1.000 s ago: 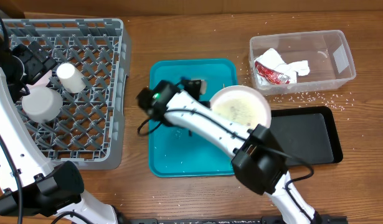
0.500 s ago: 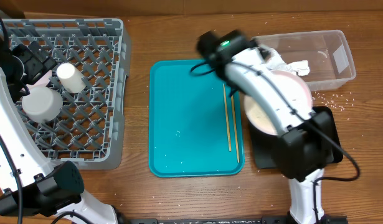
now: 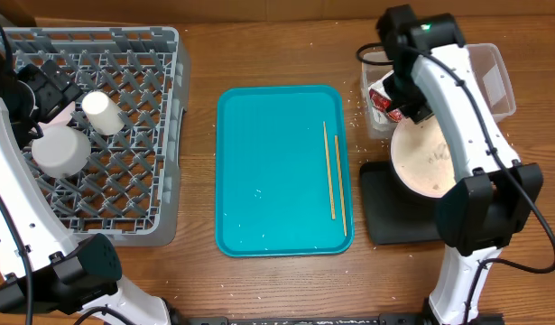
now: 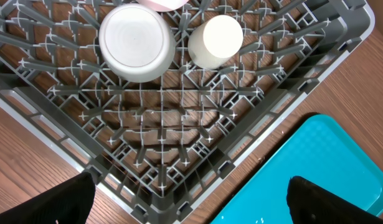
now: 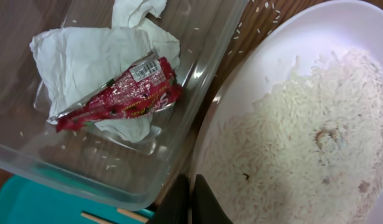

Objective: Sort waste into correct bins and load items into the dishwasher

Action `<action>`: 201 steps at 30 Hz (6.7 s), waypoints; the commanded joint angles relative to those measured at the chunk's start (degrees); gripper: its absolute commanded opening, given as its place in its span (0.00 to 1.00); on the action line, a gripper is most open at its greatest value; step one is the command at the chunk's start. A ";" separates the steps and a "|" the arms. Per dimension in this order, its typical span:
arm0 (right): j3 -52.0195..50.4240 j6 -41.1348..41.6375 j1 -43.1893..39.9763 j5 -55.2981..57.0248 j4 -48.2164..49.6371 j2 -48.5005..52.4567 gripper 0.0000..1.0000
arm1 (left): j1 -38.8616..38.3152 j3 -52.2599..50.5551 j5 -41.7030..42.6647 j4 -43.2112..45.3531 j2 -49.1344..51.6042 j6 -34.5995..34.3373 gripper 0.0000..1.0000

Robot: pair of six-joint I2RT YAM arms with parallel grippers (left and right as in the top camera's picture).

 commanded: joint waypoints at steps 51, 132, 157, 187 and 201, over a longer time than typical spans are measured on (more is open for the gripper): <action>0.74 -8.48 -11.50 -27.69 -3.34 -2.38 0.03 | -0.11 -0.17 0.02 -0.11 -0.02 -1.20 1.00; -7.45 -41.20 -27.10 -64.35 -5.60 -2.49 0.03 | -0.11 -0.17 0.02 -0.11 -0.02 -1.20 1.00; -7.82 -42.36 -32.65 -68.76 -5.60 -2.49 0.03 | -0.11 -0.17 0.02 -0.11 -0.02 -1.20 1.00; -8.33 -50.38 -35.43 -72.76 -5.62 -2.49 0.03 | -0.11 -0.17 0.02 -0.11 -0.02 -1.20 1.00; -19.69 -54.25 -38.14 -72.63 -5.64 -3.48 0.03 | -0.11 -0.17 0.02 -0.13 -0.02 -1.20 1.00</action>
